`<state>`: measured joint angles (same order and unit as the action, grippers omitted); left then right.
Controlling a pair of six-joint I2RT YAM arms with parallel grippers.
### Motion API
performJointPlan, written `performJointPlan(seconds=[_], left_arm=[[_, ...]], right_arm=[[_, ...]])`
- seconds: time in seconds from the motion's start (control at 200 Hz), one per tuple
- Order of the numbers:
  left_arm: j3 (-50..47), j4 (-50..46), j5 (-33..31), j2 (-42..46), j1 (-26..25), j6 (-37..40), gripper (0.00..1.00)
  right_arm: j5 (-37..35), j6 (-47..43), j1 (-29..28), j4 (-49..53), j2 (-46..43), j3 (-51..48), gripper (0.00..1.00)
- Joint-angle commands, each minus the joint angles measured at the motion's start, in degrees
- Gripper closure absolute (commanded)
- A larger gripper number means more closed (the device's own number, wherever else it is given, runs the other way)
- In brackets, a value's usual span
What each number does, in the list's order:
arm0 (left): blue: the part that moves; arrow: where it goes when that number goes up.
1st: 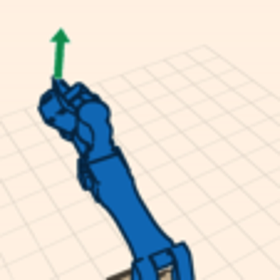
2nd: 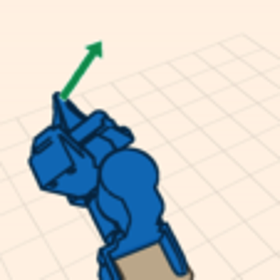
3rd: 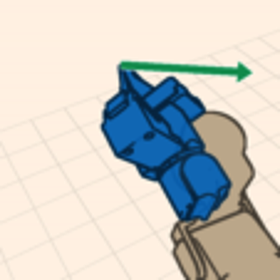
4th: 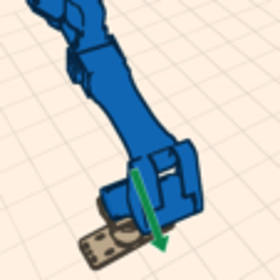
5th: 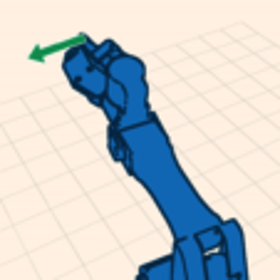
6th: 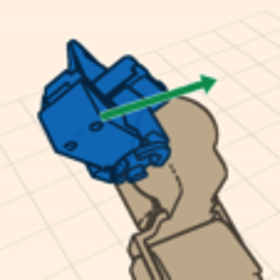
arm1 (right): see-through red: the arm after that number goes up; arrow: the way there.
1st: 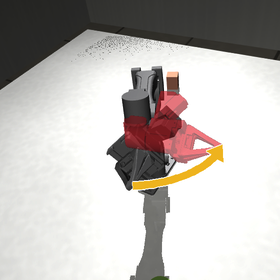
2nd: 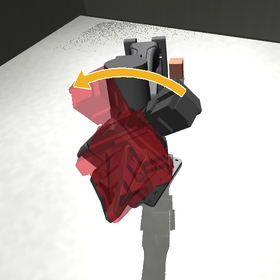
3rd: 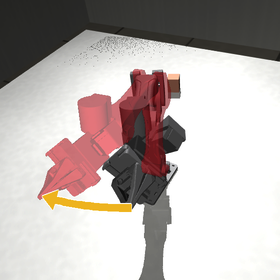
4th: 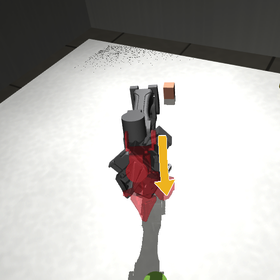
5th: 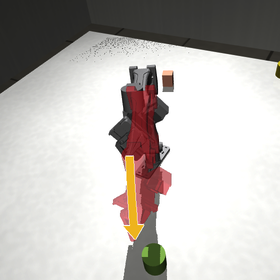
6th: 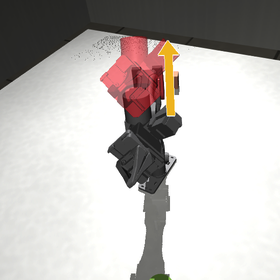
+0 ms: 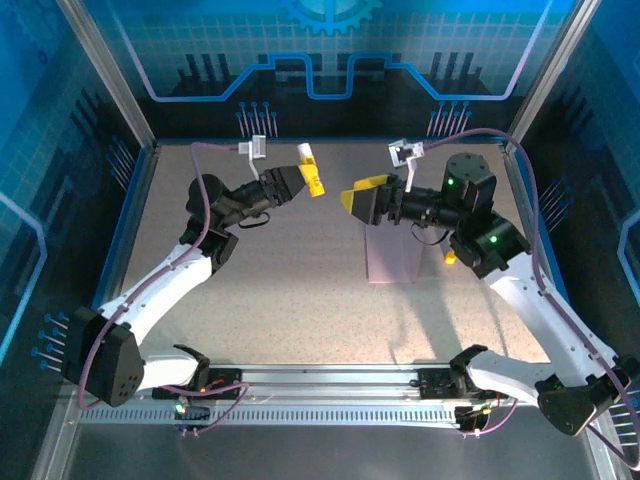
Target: Place the letter into the envelope and seal it
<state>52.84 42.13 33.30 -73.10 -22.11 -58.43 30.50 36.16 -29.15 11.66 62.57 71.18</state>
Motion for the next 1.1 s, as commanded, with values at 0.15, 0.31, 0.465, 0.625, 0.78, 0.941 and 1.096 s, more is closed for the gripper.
performJointPlan(seconds=[0.15, 0.31, 0.465, 0.625, 0.78, 0.941, 1.096], left_arm=[[-4.3, -0.5, -16.9, 2.7, 0.0, -3.4, 1.00], [-7.0, 2.1, -22.1, 1.9, -0.8, -7.4, 1.00], [-8.2, 3.7, -23.2, 0.8, -1.7, -9.6, 1.00], [-8.9, 6.6, -23.3, -0.7, -1.8, -11.9, 1.00], [-8.9, 7.4, -23.1, -1.3, -1.8, -12.9, 1.00], [-8.9, 7.6, -23.1, -1.6, -2.0, -13.2, 1.00], [-9.0, 7.8, -23.2, -2.0, -2.2, -13.4, 1.00]], right_arm=[[-20.5, 7.1, -2.2, -7.8, -1.2, -9.7, 0.09], [-28.9, 12.8, -4.7, -13.6, 0.2, -13.9, 0.13], [-30.2, 14.2, -6.3, -17.8, 2.8, -13.8, 0.16], [-29.3, 16.0, -7.1, -21.2, 5.7, -13.4, 0.17], [-28.5, 18.0, -7.9, -24.9, 8.4, -13.0, 0.18], [-27.8, 18.6, -8.9, -26.8, 11.1, -11.2, 0.20], [-27.1, 19.9, -9.6, -30.0, 13.3, -10.4, 0.22]])
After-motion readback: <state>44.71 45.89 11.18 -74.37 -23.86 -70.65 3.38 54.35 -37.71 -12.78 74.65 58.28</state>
